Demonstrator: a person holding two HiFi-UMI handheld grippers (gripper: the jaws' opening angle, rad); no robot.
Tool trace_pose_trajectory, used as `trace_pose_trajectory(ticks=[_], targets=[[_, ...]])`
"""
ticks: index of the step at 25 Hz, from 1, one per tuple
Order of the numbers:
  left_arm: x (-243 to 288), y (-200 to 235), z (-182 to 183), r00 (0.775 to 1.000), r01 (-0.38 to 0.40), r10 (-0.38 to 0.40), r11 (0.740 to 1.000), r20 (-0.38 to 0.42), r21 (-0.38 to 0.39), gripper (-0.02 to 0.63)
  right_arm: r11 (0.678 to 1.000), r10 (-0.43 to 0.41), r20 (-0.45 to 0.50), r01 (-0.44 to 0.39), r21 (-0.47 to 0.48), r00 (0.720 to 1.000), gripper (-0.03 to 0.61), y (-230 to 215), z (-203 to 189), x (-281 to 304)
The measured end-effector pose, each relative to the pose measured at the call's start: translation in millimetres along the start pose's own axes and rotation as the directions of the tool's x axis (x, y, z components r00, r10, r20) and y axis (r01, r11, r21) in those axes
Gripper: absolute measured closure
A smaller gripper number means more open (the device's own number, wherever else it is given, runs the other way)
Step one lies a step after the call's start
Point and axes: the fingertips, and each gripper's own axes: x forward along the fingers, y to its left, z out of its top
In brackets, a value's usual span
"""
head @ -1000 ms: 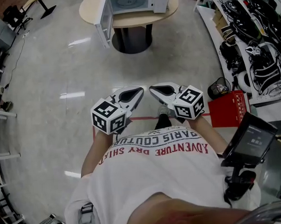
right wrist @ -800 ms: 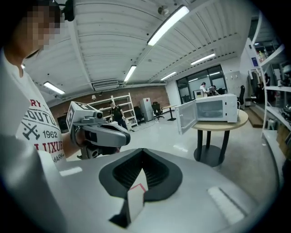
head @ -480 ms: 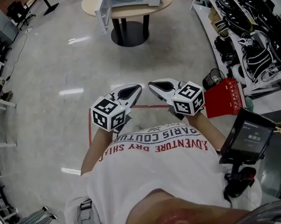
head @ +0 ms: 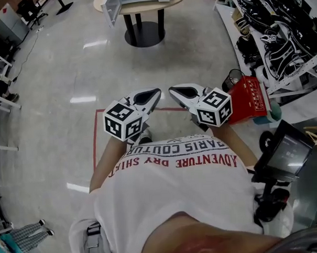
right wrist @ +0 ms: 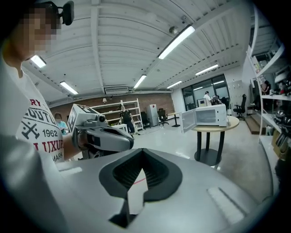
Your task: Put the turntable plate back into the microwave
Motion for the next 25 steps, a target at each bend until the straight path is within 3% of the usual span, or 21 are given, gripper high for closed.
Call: trace_pose_trajectory(ticks=[5, 25], targets=[[-4.0, -37.1, 6.0, 1.000, -0.001, 0.001, 1.000, 0.019, 0.021, 0.614, 1.000, 0.002, 0.024, -0.002, -0.012, 1.000, 0.580, 15.9, -5.1, -29.7], [-11.9, -76.2, -8.3, 1.000, -0.015, 0.015, 1.000, 0.005, 0.006, 0.614, 1.000, 0.025, 0.035, -0.025, -0.010, 0.999, 0.580, 42.7, -16.6, -55.2]])
